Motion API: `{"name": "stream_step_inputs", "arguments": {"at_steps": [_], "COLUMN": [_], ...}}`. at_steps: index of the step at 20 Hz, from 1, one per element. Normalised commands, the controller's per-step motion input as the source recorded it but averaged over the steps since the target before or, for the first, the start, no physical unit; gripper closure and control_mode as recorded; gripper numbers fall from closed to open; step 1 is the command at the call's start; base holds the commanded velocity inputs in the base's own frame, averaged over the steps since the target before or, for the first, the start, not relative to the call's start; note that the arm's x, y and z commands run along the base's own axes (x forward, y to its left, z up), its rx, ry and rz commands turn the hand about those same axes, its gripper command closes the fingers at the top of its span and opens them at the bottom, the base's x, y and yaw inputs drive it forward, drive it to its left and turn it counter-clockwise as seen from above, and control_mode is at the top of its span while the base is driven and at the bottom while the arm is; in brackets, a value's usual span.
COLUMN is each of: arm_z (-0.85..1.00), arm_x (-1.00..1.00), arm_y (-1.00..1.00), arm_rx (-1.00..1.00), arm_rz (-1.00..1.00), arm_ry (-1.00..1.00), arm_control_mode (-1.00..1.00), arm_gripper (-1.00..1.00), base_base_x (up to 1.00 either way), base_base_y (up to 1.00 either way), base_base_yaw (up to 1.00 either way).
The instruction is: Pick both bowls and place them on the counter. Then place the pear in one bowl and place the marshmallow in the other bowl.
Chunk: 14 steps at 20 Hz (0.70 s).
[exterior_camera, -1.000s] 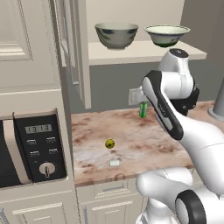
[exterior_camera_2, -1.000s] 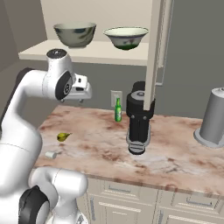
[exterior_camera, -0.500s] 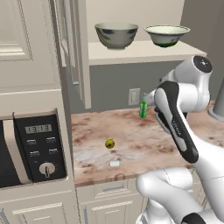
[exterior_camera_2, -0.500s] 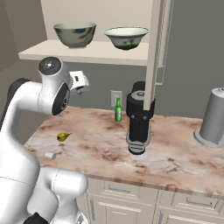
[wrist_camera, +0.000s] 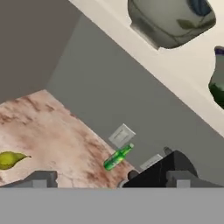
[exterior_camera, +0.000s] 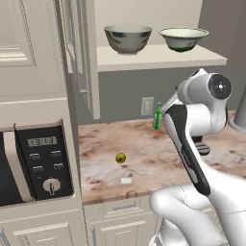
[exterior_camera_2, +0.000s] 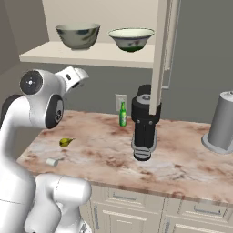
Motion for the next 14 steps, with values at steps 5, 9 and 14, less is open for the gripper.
{"name": "stream_step_inputs", "arguments": {"at_steps": [5,9,14], "arm_z": [0.50,0.64,0.78], "arm_x": [0.00,0.00,0.00], "arm_y": [-0.01,-0.15,-0.04], "arm_rx": [-0.31,-0.23,-0.11], "arm_rz": [0.00,0.00,0.00], "arm_ry": [-0.13,-0.05,0.00], "arm_control_mode": [-1.00,-1.00,-1.00], "arm_gripper": [-1.00,-1.00,-1.00], "base_base_x": [0.00,0.00,0.00], "base_base_y": [0.00,0.00,0.00], "base_base_yaw": [0.00,0.00,0.00]}}
